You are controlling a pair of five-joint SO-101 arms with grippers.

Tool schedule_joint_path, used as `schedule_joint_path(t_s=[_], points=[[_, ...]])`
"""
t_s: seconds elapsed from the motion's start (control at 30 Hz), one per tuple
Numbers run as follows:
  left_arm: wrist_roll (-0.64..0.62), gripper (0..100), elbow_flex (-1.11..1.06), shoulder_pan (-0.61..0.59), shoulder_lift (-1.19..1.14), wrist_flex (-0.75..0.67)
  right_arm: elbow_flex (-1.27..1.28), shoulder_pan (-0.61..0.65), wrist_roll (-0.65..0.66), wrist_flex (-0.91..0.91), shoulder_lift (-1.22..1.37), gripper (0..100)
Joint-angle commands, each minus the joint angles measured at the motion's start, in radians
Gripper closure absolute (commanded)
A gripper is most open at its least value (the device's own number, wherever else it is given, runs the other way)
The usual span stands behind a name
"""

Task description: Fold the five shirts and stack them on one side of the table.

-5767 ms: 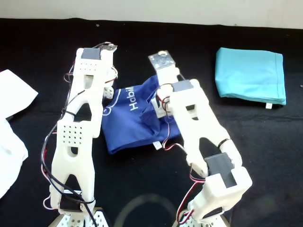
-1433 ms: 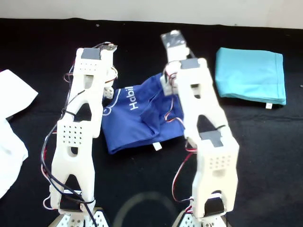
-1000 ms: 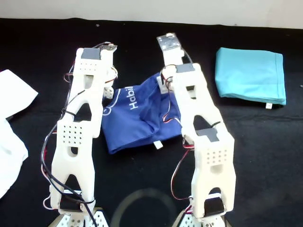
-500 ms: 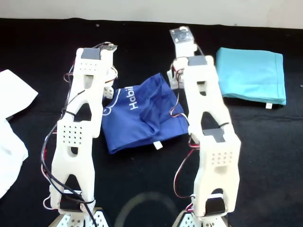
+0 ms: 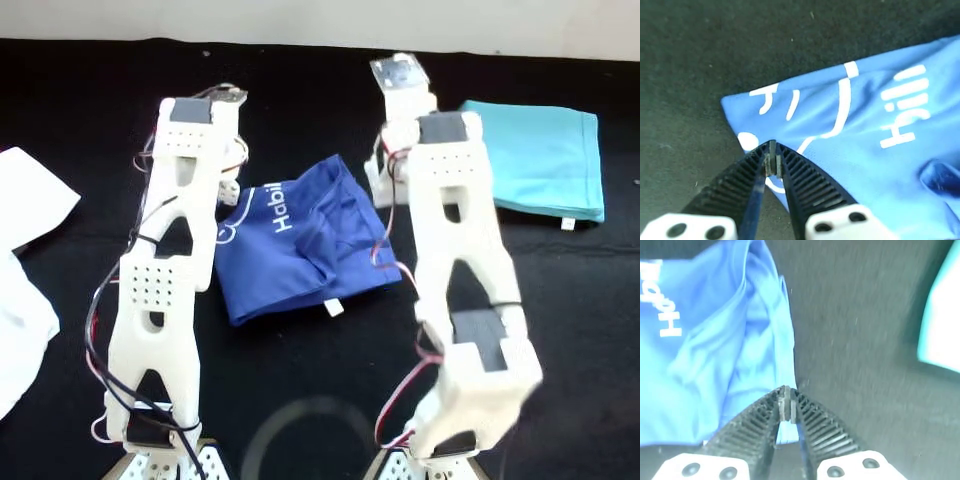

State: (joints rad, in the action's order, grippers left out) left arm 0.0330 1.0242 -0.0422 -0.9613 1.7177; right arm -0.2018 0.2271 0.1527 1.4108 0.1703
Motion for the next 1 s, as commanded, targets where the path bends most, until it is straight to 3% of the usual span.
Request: schedule_joint_path(t_s=[0.0,0.17,0.27,0.4,0.7,0.97], points=[[-0.006,99,0.033,0.022,0.113,0.034,0.337,0.013,-0.003,-0.168,-0.226,99.2],[-0.006,99,0.031,0.019,0.150,0.037,0.776,0.041,-0.003,-0.510,-0.387,99.2],[-0.006,99,0.031,0.025,0.170,0.044,0.846,0.045,-0.003,-0.595,-0.358,99.2],[-0.006,99,-0.018,0.018,0.240,0.049,0.852,0.039,-0.003,-0.607,-0.257,99.2],[-0.003,99,-0.516,0.004,0.559,0.029,0.860,-0.067,-0.002,-0.522,-0.305,99.2],[-0.086,99,-0.928,0.045,0.668,-0.247,0.834,0.018,-0.009,-0.490,-0.559,95.7]])
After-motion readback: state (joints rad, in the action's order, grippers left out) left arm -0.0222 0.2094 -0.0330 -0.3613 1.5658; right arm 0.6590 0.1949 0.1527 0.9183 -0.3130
